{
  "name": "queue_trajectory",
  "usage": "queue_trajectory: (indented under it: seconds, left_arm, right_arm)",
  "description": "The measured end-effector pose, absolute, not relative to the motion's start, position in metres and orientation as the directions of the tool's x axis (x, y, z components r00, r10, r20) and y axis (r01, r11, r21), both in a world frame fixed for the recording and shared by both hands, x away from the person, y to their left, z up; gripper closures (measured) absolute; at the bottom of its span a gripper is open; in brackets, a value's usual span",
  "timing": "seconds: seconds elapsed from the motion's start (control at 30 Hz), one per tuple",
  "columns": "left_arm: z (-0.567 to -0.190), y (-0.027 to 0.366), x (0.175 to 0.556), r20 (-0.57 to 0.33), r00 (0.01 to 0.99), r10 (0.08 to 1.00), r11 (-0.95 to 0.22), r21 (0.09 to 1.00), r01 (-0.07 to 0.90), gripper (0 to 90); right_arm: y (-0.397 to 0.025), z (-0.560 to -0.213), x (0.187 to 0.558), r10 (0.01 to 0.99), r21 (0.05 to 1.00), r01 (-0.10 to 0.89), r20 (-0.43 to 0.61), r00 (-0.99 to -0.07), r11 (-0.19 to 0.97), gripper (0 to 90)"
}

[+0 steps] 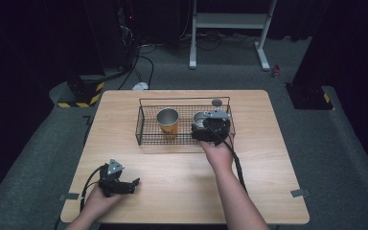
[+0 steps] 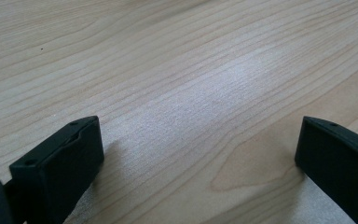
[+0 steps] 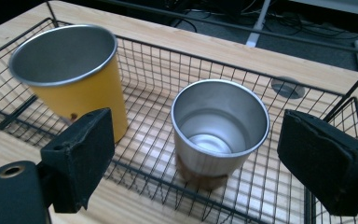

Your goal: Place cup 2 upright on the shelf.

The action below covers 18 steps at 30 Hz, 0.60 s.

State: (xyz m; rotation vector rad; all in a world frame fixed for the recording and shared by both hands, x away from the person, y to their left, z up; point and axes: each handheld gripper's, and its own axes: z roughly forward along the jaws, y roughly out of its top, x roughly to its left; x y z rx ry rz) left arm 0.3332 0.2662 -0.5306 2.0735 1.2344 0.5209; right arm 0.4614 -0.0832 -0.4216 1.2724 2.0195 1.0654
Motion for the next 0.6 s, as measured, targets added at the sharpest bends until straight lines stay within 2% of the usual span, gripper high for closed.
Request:
queue_trajectory:
  seconds: [0.6]
  left_arm:
    - [-0.531, 0.266, 0.333, 0.007, 0.470, 0.883, -0.334, 0.713, 0.616, 1.4]
  right_arm:
    - [-0.119, -0.442, 0.415, 0.903, 0.845, 0.484, 0.004, -0.430, 0.226, 11.0]
